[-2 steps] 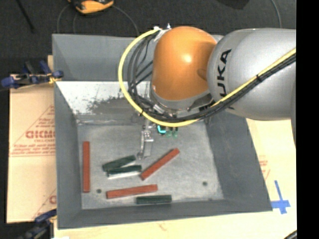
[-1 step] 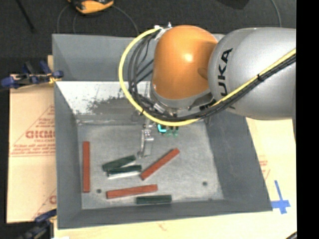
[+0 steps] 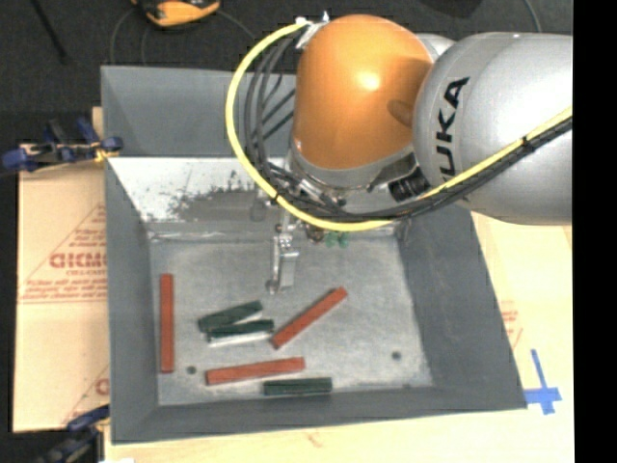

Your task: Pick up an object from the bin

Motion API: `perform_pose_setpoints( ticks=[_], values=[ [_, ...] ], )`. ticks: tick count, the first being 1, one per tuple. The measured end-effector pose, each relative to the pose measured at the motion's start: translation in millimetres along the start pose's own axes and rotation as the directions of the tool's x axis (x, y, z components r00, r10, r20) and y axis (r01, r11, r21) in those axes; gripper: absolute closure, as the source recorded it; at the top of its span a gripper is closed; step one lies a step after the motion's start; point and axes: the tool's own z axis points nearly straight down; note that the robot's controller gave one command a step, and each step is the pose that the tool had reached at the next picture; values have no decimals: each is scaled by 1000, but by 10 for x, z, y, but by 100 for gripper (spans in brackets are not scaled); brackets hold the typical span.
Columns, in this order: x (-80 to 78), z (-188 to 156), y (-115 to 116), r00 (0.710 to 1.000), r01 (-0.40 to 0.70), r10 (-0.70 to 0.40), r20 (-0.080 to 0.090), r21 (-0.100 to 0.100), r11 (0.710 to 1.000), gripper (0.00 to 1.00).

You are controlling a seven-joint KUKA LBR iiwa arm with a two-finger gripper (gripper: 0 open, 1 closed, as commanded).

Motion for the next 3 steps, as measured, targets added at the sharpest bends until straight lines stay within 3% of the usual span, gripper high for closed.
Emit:
perform_pose_setpoints(
  ticks=[1,2,3],
  values=[
    [-127,82,-25,995,97,-96,24,-2,995,0],
    [-119,672,-126,980,200,-200,10,0,980,0],
    [-76,1100,215,968,251,-251,5,2,968,0]
  ],
)
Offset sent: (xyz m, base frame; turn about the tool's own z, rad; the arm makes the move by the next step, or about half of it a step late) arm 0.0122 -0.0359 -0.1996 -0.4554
